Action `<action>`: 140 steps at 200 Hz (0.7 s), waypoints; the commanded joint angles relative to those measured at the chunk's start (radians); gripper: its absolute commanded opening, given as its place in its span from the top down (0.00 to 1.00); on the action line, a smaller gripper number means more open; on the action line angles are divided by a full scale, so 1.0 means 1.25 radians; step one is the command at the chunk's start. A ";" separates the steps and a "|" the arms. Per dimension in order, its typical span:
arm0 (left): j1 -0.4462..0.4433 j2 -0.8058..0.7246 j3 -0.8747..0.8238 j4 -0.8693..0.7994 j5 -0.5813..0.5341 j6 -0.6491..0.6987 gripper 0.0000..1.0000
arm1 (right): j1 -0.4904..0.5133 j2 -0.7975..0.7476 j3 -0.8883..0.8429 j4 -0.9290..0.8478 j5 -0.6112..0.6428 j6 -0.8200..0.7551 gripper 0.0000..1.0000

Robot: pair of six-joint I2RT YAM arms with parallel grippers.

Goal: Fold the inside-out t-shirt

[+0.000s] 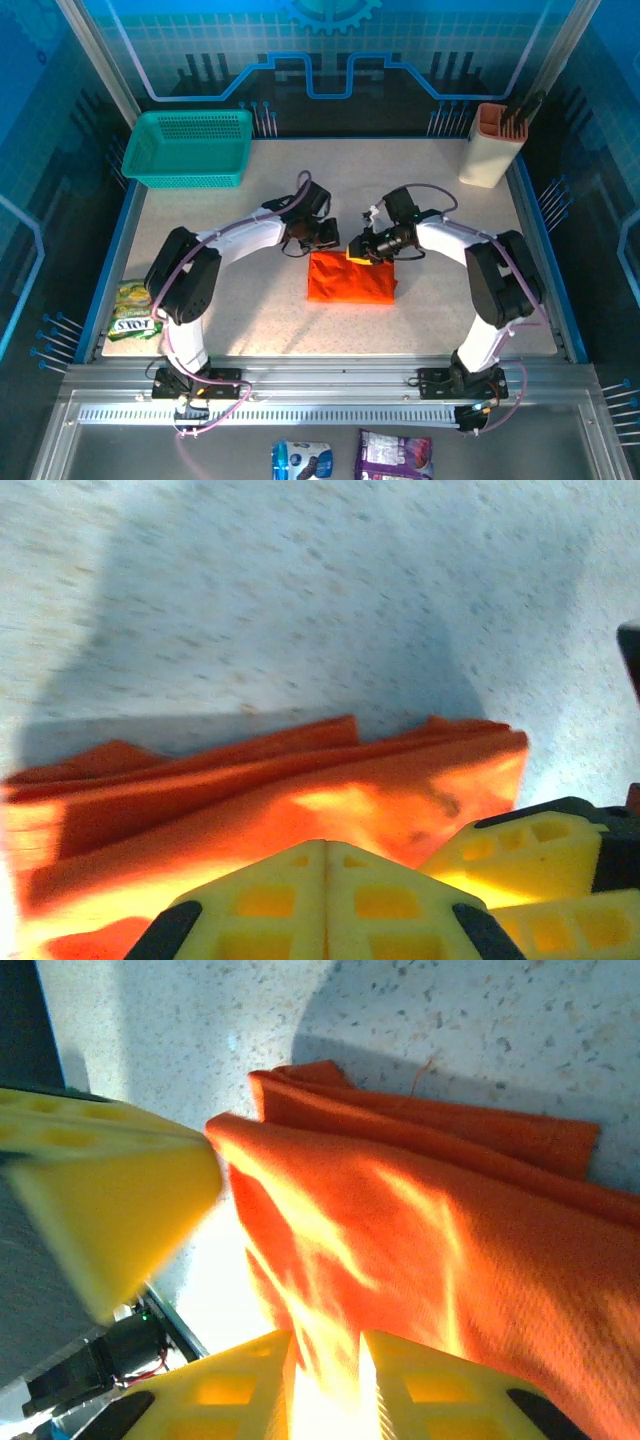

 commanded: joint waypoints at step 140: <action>-0.007 -0.053 0.001 -0.100 -0.050 0.020 0.92 | -0.137 -0.172 -0.092 -0.201 0.158 -0.115 0.69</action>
